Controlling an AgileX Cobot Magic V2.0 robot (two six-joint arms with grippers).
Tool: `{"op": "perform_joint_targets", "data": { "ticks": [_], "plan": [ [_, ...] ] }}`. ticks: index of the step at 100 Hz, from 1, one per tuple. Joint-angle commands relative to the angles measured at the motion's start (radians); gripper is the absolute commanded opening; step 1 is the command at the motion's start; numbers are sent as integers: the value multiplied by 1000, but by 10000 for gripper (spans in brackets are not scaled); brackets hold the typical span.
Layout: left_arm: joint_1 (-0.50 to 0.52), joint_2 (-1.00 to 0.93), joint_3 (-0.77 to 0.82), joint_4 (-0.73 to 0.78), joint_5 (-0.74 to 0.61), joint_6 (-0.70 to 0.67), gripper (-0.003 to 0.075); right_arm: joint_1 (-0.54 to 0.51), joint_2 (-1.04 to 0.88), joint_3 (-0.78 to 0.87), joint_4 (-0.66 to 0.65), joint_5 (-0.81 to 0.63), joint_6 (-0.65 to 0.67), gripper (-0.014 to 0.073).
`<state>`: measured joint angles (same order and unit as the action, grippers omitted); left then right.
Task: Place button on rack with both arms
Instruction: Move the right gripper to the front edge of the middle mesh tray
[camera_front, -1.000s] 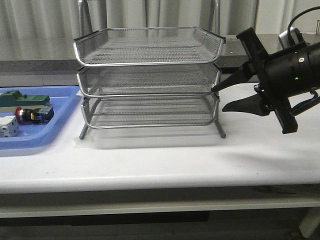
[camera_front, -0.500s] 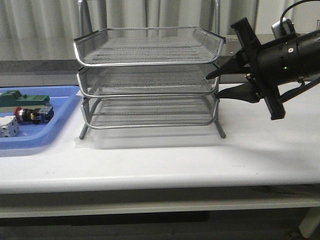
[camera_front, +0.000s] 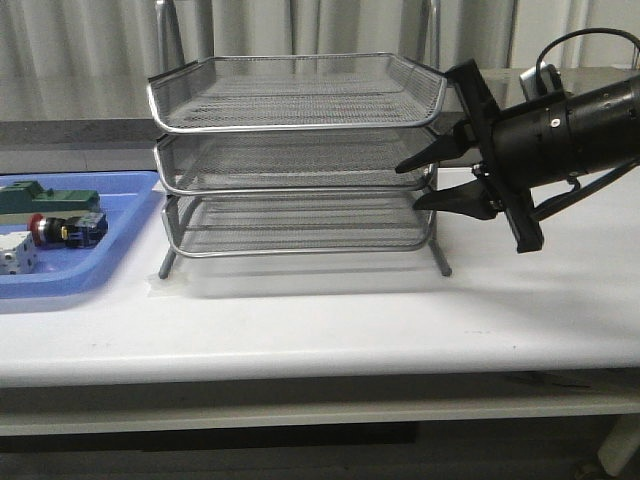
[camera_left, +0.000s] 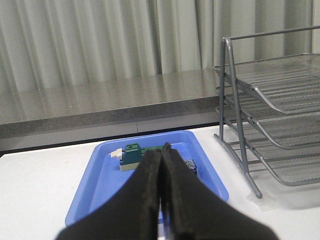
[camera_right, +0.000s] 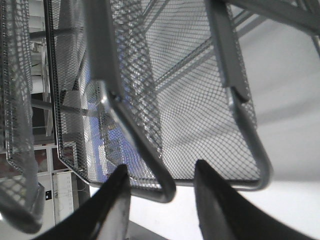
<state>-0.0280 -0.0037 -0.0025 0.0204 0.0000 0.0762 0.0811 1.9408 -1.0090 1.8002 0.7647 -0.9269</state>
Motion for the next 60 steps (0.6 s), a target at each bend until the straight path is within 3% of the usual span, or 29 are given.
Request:
{"op": "perform_joint_targets", "data": {
  "ticks": [1, 30, 60],
  "plan": [
    [-1, -33, 55, -10, -73, -10, -21, 1, -31, -43, 137, 98, -15, 328],
    [-1, -33, 55, -10, -73, -10, -21, 1, -23, -60, 137, 111, -14, 316],
    [-1, -33, 55, -10, -73, -10, -21, 1, -23, -60, 137, 124, -6, 167]
  ]
}}
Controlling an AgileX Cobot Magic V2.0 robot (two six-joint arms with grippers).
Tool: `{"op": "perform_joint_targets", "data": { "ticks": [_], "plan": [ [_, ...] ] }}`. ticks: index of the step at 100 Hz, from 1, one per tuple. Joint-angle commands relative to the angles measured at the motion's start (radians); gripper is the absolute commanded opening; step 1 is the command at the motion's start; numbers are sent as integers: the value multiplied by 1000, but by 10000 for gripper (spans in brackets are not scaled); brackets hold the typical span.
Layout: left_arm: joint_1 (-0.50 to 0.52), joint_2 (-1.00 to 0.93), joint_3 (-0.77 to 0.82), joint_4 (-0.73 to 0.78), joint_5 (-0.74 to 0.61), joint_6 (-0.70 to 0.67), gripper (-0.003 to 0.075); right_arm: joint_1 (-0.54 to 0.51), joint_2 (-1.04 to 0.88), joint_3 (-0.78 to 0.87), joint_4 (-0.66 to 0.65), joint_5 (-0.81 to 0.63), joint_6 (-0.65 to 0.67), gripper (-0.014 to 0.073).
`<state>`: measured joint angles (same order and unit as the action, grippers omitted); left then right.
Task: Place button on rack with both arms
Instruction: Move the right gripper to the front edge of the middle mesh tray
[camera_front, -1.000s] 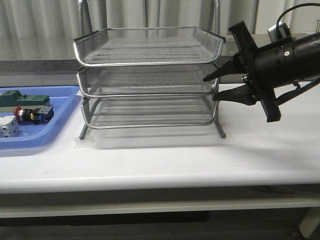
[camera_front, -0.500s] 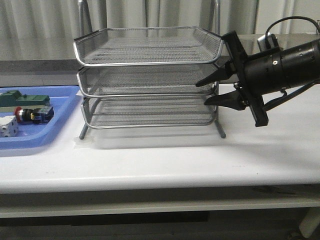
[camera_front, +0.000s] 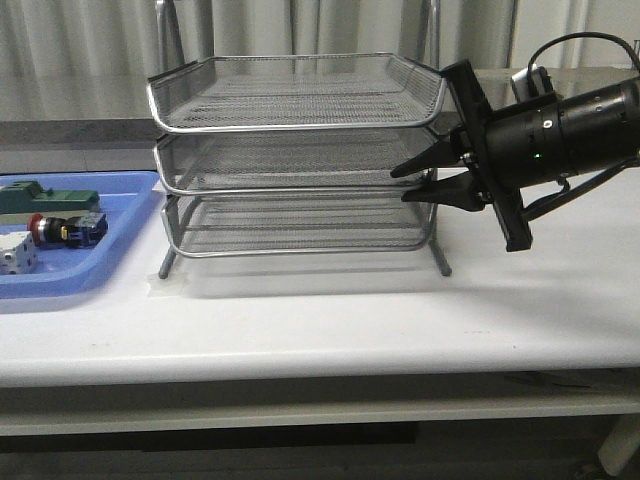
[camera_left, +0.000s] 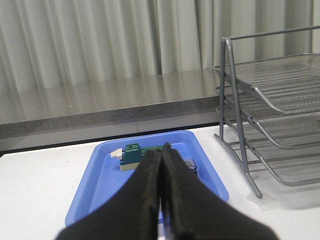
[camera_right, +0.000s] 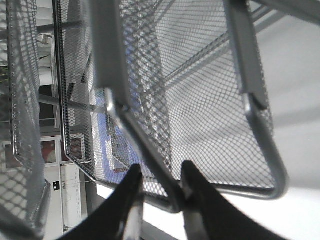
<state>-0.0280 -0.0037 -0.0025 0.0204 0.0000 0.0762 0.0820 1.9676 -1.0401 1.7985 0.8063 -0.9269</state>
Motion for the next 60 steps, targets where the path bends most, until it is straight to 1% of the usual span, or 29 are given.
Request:
{"op": "perform_joint_targets", "data": {
  "ticks": [1, 33, 42, 60],
  "plan": [
    [-1, -33, 55, -10, -73, -10, -21, 0, -50, -29, 139, 82, -6, 161],
    [-1, -33, 55, -10, -73, -10, -21, 0, -50, -28, 128, 95, -6, 10],
    [-1, -33, 55, -10, -73, -10, -21, 0, -50, -28, 114, 97, -6, -8],
    [-1, -33, 55, -10, -73, -10, -21, 0, -50, -26, 76, 112, -6, -8]
  ]
}}
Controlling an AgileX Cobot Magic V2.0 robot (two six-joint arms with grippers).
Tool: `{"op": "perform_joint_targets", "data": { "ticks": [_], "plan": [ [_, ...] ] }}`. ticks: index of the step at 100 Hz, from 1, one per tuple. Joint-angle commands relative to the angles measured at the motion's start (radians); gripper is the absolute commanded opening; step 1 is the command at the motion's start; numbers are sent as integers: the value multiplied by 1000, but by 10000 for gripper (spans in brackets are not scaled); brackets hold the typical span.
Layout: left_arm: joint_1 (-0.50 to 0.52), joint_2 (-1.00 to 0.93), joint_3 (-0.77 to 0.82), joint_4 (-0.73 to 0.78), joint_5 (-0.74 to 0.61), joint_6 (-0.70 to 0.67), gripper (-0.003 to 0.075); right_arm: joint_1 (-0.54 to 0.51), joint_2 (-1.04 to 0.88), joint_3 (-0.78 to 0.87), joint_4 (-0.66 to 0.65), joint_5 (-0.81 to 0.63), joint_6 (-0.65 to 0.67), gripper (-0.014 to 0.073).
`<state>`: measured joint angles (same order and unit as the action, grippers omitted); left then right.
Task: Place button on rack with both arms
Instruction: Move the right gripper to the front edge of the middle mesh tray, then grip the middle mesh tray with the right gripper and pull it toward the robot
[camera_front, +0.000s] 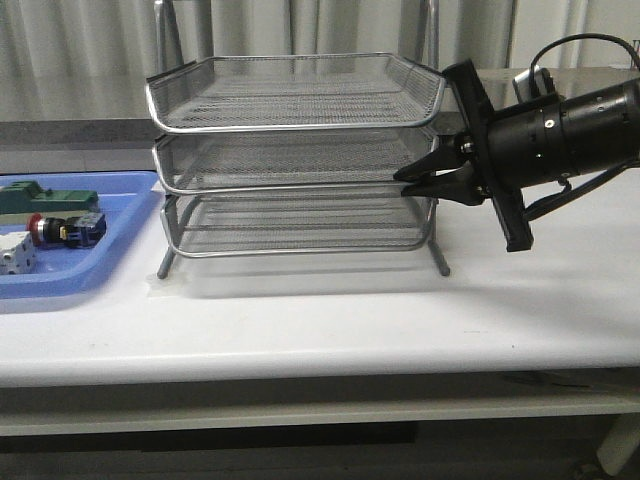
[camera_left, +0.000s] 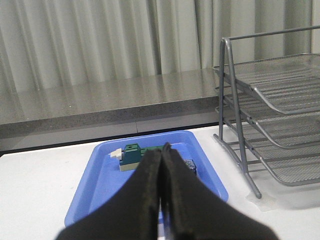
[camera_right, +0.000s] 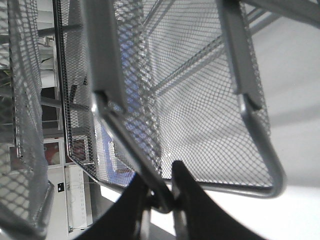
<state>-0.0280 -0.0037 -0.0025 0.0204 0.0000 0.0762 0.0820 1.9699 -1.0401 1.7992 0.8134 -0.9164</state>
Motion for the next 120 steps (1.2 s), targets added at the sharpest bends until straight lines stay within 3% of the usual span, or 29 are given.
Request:
{"op": "perform_joint_targets", "data": {
  "ticks": [1, 32, 120],
  "plan": [
    [-1, -33, 55, -10, -73, -10, -21, 0, -53, -26, 70, 105, -16, -8],
    [-1, -33, 55, -10, -73, -10, -21, 0, -53, -8, 3, 135, -5, -8],
    [-1, -33, 55, -10, -73, -10, -21, 0, -166, 302, -42, 160, -63, -8]
  ]
}}
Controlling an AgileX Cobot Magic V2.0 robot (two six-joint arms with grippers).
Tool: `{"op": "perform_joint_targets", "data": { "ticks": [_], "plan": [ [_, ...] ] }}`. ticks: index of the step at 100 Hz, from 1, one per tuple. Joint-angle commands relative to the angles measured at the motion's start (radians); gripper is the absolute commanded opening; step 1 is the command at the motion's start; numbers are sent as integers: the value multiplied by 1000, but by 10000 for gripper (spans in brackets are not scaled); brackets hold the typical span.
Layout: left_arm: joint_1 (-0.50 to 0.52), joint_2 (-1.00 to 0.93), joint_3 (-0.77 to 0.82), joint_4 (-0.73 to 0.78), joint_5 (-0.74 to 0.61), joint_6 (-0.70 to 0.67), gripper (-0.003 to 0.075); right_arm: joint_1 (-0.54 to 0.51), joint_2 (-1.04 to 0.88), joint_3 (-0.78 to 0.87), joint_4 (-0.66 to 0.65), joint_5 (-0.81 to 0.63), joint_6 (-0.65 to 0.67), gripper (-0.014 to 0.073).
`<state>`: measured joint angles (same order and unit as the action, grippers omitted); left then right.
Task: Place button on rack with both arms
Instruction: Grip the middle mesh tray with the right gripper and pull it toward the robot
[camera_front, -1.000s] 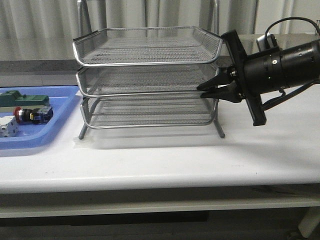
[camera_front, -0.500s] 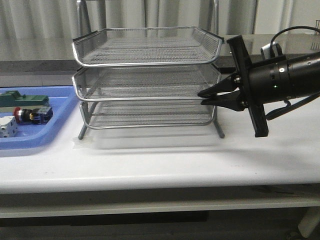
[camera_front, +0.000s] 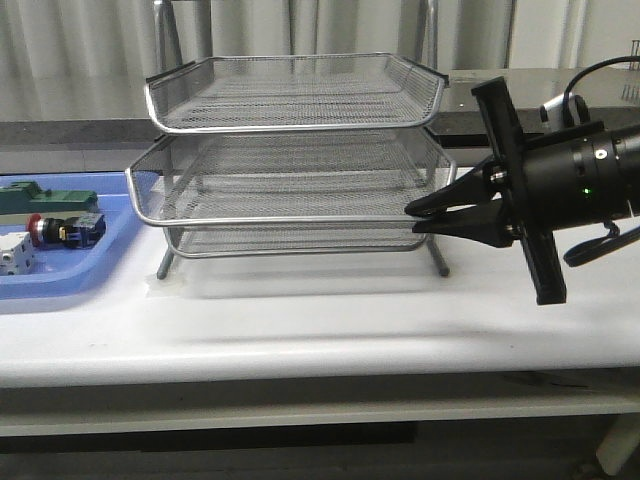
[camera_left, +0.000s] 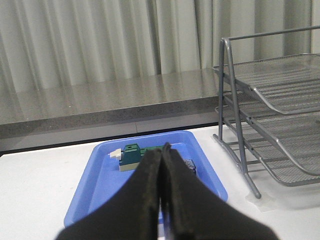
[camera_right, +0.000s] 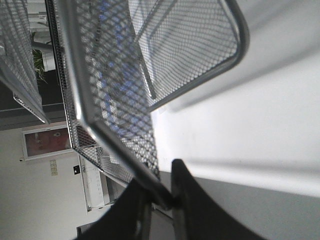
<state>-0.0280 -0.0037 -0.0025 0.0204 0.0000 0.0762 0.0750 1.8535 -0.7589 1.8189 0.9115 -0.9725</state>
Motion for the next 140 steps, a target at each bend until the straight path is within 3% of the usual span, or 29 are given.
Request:
{"op": "perform_joint_targets", "data": {
  "ticks": [1, 55, 95, 116, 140],
  "plan": [
    [-1, -33, 55, -10, -73, -10, -21, 7, -52, 27, -63, 61, -8, -8],
    [-1, -33, 55, -10, -73, -10, -21, 7, -137, 232, -62, 47, -66, -8],
    [-1, -33, 55, -10, -73, -10, -21, 7, -186, 251, -56, 47, -76, 15],
    [-1, -33, 55, -10, -73, -10, -21, 7, -186, 251, -55, 47, -85, 123],
    [-1, -33, 55, -10, -73, -10, -21, 7, -186, 251, -33, 68, -109, 314]
  ]
}}
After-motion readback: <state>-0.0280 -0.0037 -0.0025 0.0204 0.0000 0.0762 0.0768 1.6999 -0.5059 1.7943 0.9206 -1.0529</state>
